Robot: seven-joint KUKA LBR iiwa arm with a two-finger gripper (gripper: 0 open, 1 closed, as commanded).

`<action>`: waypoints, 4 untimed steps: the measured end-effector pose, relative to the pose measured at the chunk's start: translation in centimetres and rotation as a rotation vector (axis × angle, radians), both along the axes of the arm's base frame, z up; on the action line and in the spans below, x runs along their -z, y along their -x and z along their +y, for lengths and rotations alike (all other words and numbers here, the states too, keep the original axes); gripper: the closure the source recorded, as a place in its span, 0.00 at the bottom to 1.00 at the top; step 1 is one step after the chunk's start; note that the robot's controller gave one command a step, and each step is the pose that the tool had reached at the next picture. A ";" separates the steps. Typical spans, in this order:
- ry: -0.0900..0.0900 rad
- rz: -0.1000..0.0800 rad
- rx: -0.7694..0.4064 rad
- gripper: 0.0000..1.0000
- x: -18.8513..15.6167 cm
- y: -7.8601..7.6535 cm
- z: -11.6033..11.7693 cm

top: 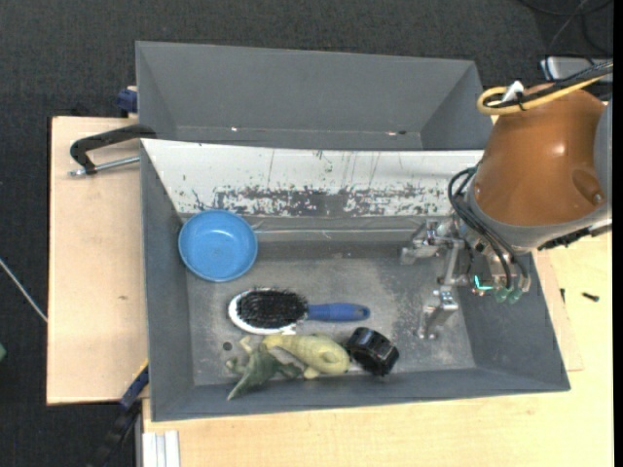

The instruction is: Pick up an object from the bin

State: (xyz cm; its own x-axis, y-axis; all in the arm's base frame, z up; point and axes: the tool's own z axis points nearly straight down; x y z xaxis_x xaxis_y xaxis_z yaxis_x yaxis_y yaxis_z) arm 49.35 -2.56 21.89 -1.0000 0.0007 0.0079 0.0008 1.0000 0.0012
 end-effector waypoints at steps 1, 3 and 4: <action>0.002 -0.009 -0.144 0.00 12.7 -3.1 1.0; 0.000 -0.026 -0.200 1.00 14.5 -1.1 5.6; 0.000 -0.022 -0.184 1.00 1.2 0.1 5.8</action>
Offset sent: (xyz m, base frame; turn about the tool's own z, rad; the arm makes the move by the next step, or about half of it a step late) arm 0.0293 0.0111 -0.1265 -0.1458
